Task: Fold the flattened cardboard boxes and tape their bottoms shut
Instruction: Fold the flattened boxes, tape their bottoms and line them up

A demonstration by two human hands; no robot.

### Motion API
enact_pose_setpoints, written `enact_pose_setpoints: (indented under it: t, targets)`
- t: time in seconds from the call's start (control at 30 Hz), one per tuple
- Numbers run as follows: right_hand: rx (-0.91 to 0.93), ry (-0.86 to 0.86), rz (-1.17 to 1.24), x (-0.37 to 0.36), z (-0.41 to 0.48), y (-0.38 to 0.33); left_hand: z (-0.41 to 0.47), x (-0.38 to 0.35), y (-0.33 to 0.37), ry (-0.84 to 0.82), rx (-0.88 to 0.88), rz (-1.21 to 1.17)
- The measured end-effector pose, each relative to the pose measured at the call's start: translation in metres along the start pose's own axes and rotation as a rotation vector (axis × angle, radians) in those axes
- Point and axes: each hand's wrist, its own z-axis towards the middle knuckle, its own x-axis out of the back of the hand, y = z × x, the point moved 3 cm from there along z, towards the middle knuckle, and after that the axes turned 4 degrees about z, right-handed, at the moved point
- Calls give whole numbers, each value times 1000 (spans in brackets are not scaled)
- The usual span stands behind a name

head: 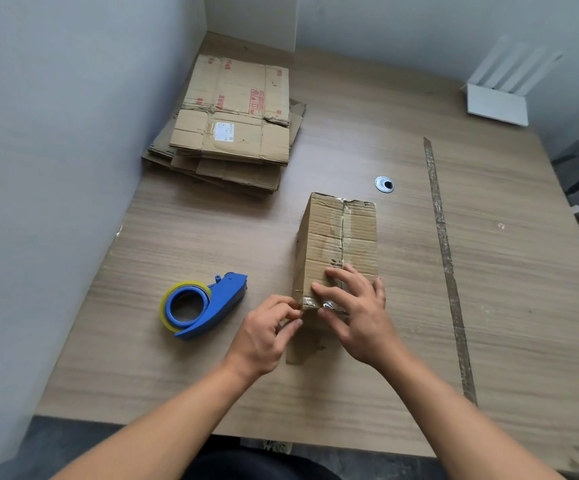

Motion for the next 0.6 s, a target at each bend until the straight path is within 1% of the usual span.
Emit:
enact_pose_setpoints:
  t: [0.1,0.23,0.27,0.37,0.43,0.6]
  targets:
    - [-3,-15,3,0,0,-1,17,8,0,-99,-101,94]
    - [-22,-39,6,3,0,-1,35,13,3,-188,-212,199]
    - [-32,-51,3,4,1,-2,38,12,2,-193,-201,202]
    - [-42,-67,2,5,2,-5,44,11,0,-184,10,130]
    - [-46,-72,3,5,2,-5,46,5,1,-198,87,119]
    - [-62,-64,13,8,2,-7,37,2,11,-154,78,153]
